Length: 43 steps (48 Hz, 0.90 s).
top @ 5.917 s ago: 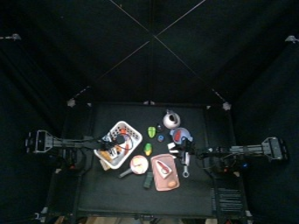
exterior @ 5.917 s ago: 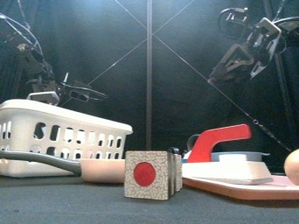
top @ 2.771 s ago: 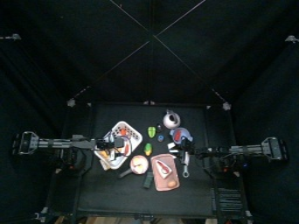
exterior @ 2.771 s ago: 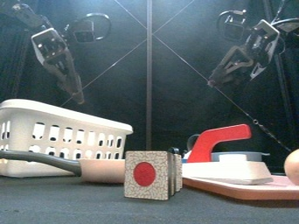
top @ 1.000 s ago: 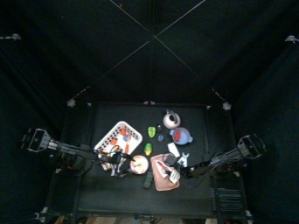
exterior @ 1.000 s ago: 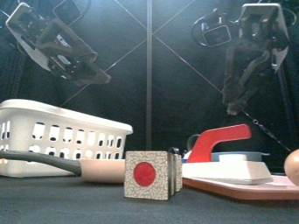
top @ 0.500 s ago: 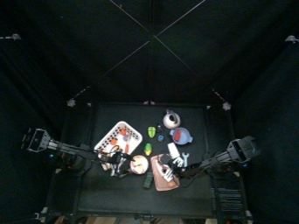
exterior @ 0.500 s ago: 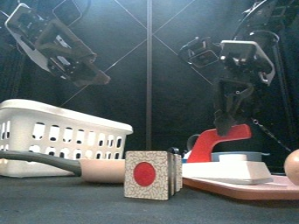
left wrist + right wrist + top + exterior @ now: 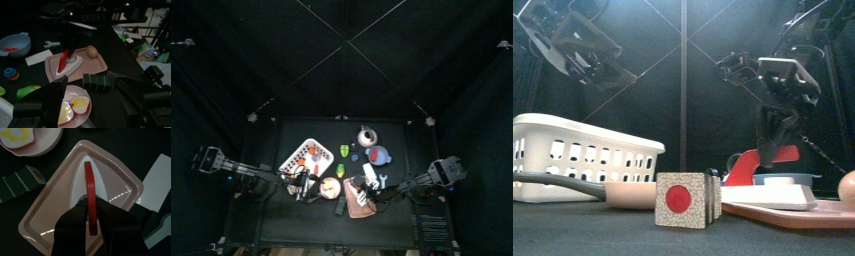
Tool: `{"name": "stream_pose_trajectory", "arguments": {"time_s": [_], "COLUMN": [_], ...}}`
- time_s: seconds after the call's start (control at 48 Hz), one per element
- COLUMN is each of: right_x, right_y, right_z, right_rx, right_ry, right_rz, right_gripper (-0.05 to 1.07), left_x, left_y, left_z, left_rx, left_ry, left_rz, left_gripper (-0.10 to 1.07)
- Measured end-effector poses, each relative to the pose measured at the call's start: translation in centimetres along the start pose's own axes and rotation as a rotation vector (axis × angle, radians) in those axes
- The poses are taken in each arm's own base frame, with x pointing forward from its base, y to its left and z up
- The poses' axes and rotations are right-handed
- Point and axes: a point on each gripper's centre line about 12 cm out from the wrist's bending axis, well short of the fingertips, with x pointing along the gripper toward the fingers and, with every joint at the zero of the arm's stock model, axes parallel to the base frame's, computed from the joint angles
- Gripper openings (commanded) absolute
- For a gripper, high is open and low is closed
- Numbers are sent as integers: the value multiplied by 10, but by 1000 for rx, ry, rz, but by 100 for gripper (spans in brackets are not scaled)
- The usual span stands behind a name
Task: Grab iron
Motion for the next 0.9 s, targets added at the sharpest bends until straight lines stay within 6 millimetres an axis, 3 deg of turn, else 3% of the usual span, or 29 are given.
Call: {"name": "stream_pose_trajectory", "arguments": {"time_s": [0.167, 0.333, 0.5, 0.896], "right_x": [-2, -18, -33, -35], "right_y": [-1, -7, -10, -7], "right_z": [4, 12, 18, 18], "right_rx": [-2, 4, 6, -3], "right_ry": [-7, -39, -75, -84], "right_rz": [-14, -36, -22, -7], "right_gripper": [42, 41, 41, 41], "left_x": [-15, -30, -32, -33], "left_y": [0, -2, -1, -1], "left_z": [5, 6, 5, 5], "left_rx": [-23, -36, -61, -66], "left_ry": [-99, -159, -161, -163], "left_rz": [2, -3, 7, 9], "left_gripper": [97, 97, 97, 97]}}
